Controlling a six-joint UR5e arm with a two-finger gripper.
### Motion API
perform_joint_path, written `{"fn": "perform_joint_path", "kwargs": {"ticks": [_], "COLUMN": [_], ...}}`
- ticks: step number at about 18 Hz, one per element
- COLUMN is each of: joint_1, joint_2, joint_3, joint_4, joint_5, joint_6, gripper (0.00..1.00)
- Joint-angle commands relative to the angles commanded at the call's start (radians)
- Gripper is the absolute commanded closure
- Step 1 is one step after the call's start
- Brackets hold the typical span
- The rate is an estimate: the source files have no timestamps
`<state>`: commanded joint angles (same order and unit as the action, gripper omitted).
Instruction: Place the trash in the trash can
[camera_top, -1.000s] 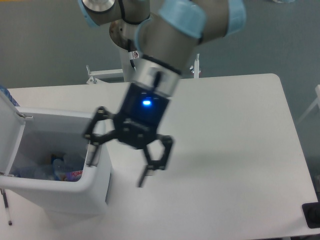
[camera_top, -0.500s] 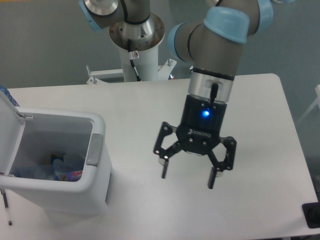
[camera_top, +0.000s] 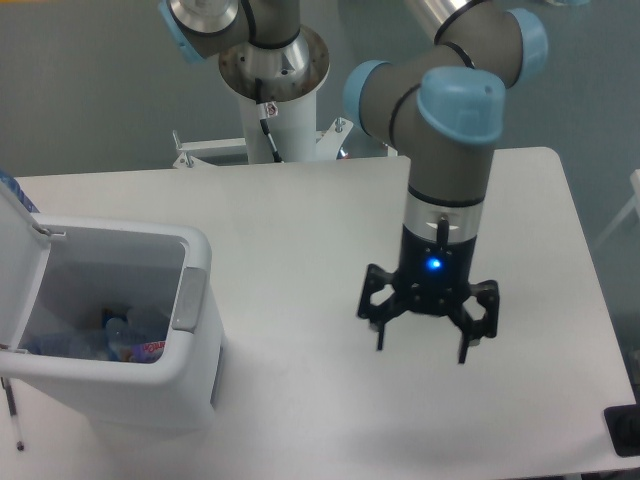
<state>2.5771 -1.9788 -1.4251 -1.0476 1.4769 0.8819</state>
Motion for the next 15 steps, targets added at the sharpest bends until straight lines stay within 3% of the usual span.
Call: {"fn": "perform_joint_path", "kwargs": {"ticks": [8,10,15], "joint_1": [-0.014,-0.015,-0.025], "joint_2": [-0.022,-0.019,-0.015], "joint_3": [0.012,0.002,-0.034], "joint_4": [-0.011,-0.014,0.0], "joint_5": [0.043,0.055,0.091], "joint_6": [0.057,0.126,0.132], "gripper": [0.0,0.0,0.0]}}
